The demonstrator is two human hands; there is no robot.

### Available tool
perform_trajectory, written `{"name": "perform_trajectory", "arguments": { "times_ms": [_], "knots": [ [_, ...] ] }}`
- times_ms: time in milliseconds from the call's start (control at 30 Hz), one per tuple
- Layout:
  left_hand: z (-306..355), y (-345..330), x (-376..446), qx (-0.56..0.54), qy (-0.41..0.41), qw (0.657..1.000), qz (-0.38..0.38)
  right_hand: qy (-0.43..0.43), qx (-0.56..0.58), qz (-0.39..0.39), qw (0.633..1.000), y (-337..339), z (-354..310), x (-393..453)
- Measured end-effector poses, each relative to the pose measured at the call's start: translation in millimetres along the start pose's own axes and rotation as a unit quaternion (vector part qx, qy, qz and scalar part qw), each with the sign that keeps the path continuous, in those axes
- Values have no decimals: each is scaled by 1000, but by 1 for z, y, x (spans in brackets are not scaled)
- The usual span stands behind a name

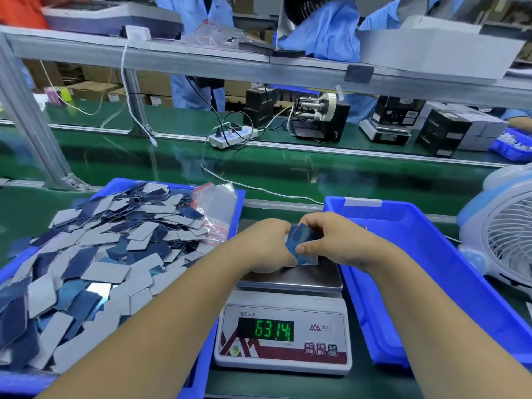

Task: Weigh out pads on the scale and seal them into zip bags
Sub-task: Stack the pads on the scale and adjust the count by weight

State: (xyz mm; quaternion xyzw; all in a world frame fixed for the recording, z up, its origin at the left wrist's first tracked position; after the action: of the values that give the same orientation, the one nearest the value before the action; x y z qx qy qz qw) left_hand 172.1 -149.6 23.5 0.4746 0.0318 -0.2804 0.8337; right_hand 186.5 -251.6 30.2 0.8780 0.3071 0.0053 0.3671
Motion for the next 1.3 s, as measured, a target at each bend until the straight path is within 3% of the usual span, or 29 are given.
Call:
{"name": "perform_trajectory", "arguments": {
  "times_ms": [200, 367, 567, 900, 1167, 1300],
  "knots": [
    [-8, 3, -13, -69, -35, 995, 63, 31, 34, 49, 998, -3, -7, -4],
    [-17, 31, -28, -86, -69, 986, 127, 117, 18, 114, 986, 4, -41, -2],
    [-35, 13, -29, -37, -42, 996, 63, 62, -69, 86, 992, -22, -27, 10],
    [-32, 16, -26, -27, -81, 989, 119, 86, -64, 140, 984, -2, -28, -6],
    [-35, 13, -22, -16, -83, 988, 130, 81, 65, 160, 982, 8, -6, -9],
    [-36, 12, -24, -33, -87, 987, 129, 102, 251, 230, 935, 33, 10, -25]
  ]
}}
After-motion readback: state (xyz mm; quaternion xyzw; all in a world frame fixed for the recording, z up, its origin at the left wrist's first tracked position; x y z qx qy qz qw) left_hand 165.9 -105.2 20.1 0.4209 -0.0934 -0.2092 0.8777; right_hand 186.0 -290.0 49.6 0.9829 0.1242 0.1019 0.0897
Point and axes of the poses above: each hand's wrist, its own x-axis towards the middle knuckle, its own y-axis out of the back of the hand, z = x × y, the point moved 10 cm from there along x, towards the middle knuckle, and after that the axes turned 13 degrees about -z, right-handed, at the moved point
